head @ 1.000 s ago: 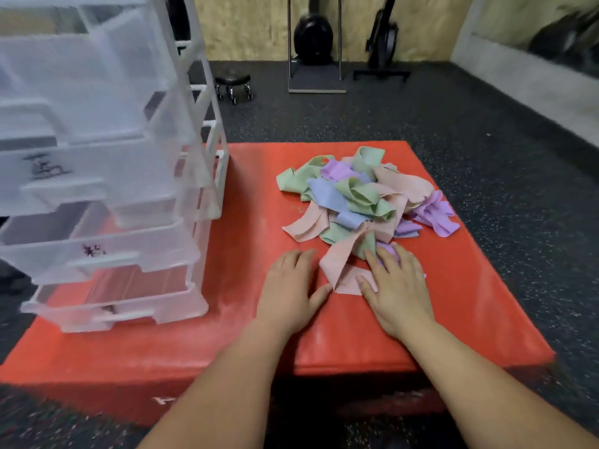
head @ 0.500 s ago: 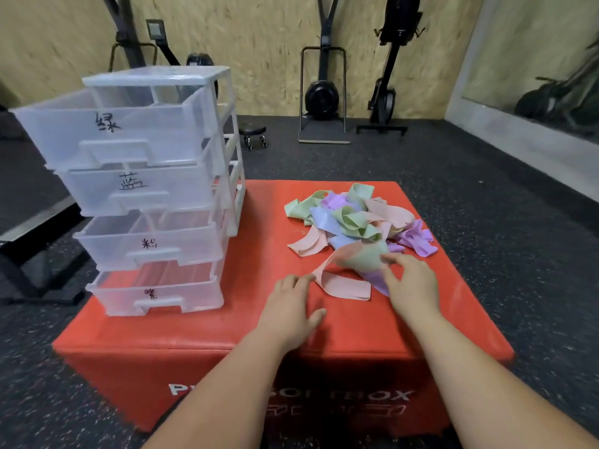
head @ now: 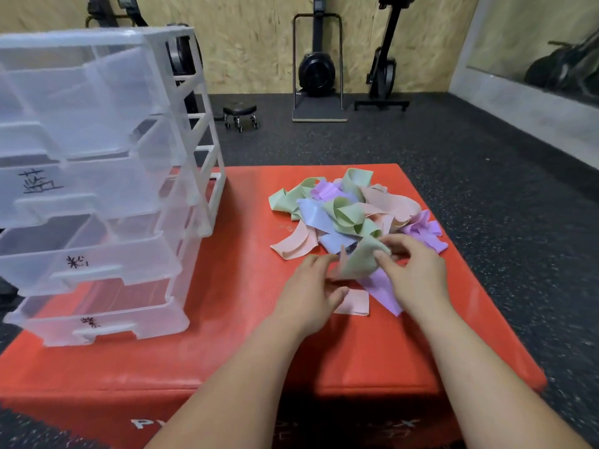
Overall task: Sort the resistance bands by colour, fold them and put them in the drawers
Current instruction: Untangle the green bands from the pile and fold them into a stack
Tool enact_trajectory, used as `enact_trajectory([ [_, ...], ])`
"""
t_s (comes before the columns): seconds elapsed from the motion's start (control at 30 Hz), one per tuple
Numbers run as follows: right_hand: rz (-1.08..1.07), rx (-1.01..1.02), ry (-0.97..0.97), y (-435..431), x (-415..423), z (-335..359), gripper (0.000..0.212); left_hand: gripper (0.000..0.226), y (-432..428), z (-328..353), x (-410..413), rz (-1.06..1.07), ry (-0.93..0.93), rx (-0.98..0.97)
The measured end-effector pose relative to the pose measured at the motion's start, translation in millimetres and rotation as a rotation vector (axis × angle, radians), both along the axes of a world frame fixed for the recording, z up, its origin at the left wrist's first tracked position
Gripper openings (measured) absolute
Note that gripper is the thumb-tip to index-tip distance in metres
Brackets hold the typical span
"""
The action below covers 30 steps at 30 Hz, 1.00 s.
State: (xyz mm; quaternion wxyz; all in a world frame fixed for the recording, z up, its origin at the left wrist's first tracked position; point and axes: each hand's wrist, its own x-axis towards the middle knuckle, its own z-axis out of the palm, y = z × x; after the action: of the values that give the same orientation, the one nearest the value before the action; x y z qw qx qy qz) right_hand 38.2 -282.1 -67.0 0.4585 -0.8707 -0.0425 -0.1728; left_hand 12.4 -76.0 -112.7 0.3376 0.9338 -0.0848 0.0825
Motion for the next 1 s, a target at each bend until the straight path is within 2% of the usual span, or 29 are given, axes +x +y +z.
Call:
enact_trajectory([
  [0.13,-0.031,0.209,-0.16,-1,8,19,0.022,0.066,-8,2,13,0.047,-0.029,-0.166],
  [0.23,0.031,0.266,-0.018,-7,17,7,0.023,0.068,-11,7,19,0.11,-0.106,-0.254],
  [0.33,0.101,0.372,0.097,-11,18,-1,0.024,0.042,-13,8,20,0.079,-0.17,-0.236],
  [0.4,0.129,0.447,0.125,-13,17,0,0.024,0.02,-15,10,17,0.035,-0.107,-0.252],
  [0.5,0.14,0.506,0.142,-17,13,1,0.024,0.01,-15,9,13,-0.012,-0.043,-0.255],
  [0.6,0.115,0.52,0.156,-24,6,0,0.03,0.005,-10,12,8,0.009,-0.111,-0.22],
  [0.67,0.123,0.387,0.184,-30,4,-1,0.039,0.005,-3,17,5,0.047,-0.196,-0.161],
  [0.73,0.14,-0.03,0.25,-38,3,-8,0.046,0.01,5,20,0,0.036,-0.226,-0.039],
  [0.8,0.167,-0.451,0.348,-41,-2,-15,0.05,0.015,12,17,-4,-0.019,-0.135,0.105],
  [0.83,0.17,-0.566,0.373,-42,-6,-17,0.051,0.017,15,14,-6,-0.04,-0.07,0.157],
  [0.9,0.15,-0.61,0.373,-43,-10,-18,0.05,0.024,19,10,-8,-0.051,-0.001,0.167],
  [1.0,0.148,-0.568,0.349,-42,-14,-11,0.035,0.029,26,11,-11,-0.03,-0.006,0.054],
])
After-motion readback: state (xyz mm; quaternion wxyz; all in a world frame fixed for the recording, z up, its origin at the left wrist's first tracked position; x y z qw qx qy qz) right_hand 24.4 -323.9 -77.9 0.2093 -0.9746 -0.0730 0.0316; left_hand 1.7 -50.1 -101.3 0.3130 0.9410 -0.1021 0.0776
